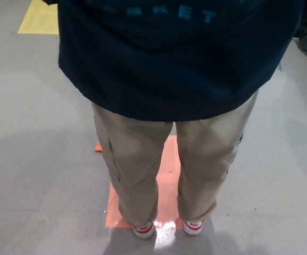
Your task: A person hands a coat to the robot and the robot grabs it with both hands and holds it while the person wears the coat.
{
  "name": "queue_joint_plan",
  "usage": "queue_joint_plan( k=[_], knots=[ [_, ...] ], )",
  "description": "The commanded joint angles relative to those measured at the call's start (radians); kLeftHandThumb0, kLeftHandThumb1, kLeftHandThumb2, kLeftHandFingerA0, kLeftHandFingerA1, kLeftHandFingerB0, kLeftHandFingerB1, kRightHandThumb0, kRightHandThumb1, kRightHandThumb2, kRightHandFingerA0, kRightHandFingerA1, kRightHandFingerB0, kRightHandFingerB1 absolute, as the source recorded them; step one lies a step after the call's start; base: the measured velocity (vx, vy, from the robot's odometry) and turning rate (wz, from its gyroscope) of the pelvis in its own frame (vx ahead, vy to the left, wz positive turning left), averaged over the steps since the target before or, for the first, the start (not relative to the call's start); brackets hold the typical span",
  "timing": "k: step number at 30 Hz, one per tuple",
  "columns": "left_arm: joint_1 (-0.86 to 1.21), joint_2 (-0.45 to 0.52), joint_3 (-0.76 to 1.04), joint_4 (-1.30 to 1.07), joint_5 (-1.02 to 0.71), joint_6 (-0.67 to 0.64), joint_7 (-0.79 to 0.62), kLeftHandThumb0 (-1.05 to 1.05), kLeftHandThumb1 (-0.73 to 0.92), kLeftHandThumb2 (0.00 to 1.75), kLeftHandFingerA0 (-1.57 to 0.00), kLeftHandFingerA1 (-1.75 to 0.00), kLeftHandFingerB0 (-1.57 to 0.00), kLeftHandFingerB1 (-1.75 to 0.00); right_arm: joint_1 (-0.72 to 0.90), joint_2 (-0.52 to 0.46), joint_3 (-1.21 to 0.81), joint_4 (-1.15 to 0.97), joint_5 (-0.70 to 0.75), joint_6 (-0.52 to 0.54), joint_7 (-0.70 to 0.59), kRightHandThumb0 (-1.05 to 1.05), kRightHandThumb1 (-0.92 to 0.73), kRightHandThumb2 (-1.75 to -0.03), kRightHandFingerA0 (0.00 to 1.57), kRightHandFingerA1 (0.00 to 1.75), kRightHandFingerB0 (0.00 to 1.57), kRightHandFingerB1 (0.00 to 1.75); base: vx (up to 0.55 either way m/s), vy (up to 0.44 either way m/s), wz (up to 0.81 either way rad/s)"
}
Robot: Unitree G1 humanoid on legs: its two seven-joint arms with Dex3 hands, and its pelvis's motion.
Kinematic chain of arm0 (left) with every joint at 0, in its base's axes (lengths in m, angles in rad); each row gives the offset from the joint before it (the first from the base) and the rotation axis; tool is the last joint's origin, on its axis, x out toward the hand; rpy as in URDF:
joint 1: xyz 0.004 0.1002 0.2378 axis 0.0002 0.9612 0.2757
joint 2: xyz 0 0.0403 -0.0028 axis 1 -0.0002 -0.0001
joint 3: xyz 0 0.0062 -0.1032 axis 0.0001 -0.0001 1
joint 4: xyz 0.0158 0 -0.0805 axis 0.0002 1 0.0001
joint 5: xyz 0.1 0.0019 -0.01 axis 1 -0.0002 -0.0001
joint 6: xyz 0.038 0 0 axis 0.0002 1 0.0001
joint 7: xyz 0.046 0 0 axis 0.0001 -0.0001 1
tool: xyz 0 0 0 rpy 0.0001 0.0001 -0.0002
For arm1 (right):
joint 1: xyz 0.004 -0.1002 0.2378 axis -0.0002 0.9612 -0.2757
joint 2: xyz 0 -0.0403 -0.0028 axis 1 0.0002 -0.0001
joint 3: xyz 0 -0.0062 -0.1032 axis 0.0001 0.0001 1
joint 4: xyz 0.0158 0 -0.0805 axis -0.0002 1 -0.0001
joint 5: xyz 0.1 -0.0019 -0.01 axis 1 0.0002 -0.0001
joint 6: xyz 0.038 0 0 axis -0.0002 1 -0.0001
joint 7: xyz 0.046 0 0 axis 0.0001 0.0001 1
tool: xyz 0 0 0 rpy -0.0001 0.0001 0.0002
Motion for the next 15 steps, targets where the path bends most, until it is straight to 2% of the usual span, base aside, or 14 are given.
queue_joint_plan(
  k=[1,3,6,10,15],
  knots=[
    [0.109,0.055,0.052,-0.114,-0.054,0.022,0.036,-1.02,0.76,1.08,0.00,-0.04,0.00,0.00,0.133,-0.064,-0.060,-0.181,0.064,-0.140,-0.057,-1.00,-0.77,-1.04,0.00,0.03,0.00,0.00,0.00,0.000,0.00],
    [0.211,0.092,0.095,-0.243,-0.072,0.000,0.060,-1.04,0.76,1.09,0.00,-0.02,0.00,0.00,0.261,-0.099,-0.124,-0.370,0.116,-0.174,-0.031,-1.01,-0.77,-1.04,0.00,0.02,0.00,0.00,0.00,0.000,0.00],
    [0.363,0.127,0.162,-0.449,-0.087,-0.005,0.088,-1.05,0.78,1.11,0.00,-0.01,0.00,0.00,0.463,-0.132,-0.225,-0.686,0.178,-0.154,0.013,-1.00,-0.78,-1.05,0.00,0.00,0.00,0.00,0.00,0.000,0.00],
    [0.678,0.116,0.306,-0.881,-0.099,0.080,0.064,-1.02,0.74,1.08,0.00,0.00,0.00,-0.01,0.730,-0.118,-0.356,-1.075,0.303,-0.130,0.095,-0.97,-0.73,-1.02,0.00,0.01,0.00,0.00,0.00,0.000,0.00],
    [0.937,0.084,0.446,-1.207,-0.080,0.117,0.004,-1.01,0.74,1.06,0.00,0.00,0.00,0.00,0.921,-0.084,-0.422,-1.318,0.285,-0.106,0.098,-0.99,-0.73,-1.04,0.00,0.00,0.00,0.00,0.00,0.000,0.00]
  ],
)
